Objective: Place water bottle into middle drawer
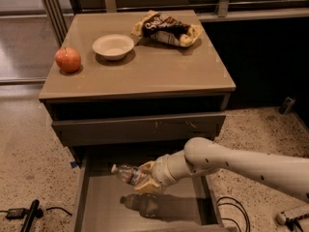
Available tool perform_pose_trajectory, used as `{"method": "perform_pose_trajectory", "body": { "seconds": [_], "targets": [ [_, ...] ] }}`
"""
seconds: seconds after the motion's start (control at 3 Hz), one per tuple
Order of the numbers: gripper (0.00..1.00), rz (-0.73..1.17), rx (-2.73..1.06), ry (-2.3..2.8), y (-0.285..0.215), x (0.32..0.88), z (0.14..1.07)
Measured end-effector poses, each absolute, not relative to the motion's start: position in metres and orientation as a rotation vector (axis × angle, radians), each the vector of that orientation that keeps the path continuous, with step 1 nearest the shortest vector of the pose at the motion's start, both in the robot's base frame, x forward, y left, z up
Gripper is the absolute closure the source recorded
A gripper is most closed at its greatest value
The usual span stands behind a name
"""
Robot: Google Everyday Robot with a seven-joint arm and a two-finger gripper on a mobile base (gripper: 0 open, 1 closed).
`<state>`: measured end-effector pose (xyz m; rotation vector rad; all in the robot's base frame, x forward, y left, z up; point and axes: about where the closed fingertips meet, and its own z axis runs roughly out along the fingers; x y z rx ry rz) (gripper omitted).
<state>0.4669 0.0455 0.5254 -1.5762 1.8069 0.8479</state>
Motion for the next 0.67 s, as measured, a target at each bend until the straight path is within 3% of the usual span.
{"method": "perform_pose_trajectory", "body": {
  "seconds": [0.67],
  "targets": [
    [1.0,0.904,-1.592,1.866,0.06,0.451,0.461]
  ]
}}
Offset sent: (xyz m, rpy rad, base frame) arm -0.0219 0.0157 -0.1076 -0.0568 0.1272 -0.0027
